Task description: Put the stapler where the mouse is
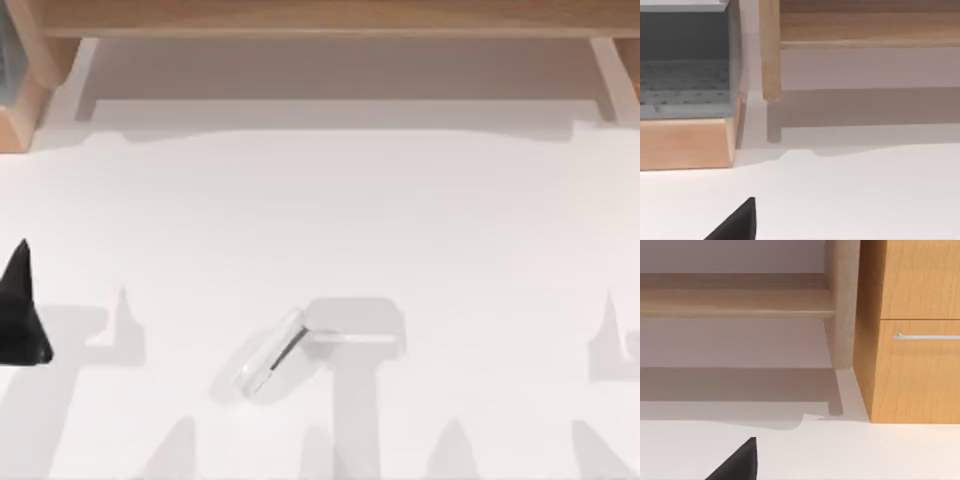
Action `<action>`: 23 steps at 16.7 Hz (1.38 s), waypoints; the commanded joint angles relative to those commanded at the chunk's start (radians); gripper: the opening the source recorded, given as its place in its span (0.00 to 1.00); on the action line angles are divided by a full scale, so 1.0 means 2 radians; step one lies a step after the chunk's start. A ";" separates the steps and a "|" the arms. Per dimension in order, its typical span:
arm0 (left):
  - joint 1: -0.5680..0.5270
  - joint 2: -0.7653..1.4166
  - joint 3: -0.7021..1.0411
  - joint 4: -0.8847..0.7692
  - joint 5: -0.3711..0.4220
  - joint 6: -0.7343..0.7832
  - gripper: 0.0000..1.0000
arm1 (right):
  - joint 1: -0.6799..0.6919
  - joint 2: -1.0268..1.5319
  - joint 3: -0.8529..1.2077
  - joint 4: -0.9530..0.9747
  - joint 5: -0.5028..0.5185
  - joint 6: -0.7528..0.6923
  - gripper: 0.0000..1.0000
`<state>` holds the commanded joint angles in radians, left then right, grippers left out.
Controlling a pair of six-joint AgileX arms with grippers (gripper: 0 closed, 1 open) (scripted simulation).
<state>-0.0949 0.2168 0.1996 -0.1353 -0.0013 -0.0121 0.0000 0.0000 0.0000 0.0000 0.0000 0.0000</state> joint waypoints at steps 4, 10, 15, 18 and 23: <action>-0.062 0.178 0.126 -0.092 -0.001 -0.003 1.00 | 0.000 0.000 0.000 0.000 0.000 0.000 1.00; -0.170 0.514 0.330 -0.256 -0.004 -0.003 1.00 | 0.000 0.000 0.000 0.000 0.000 0.000 1.00; -0.247 0.725 0.477 -0.370 -0.005 -0.007 1.00 | 0.000 0.000 0.000 0.000 0.000 0.000 1.00; -0.280 0.811 0.543 -0.412 -0.003 -0.009 1.00 | 0.000 0.000 0.000 0.000 0.000 0.000 1.00; -0.300 0.859 0.587 -0.437 -0.001 -0.009 1.00 | 0.000 0.000 0.000 0.000 0.000 0.000 1.00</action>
<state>-0.6948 1.9355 1.3733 -1.0086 -0.0028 -0.0310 0.0000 0.0000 0.0000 0.0000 0.0000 0.0000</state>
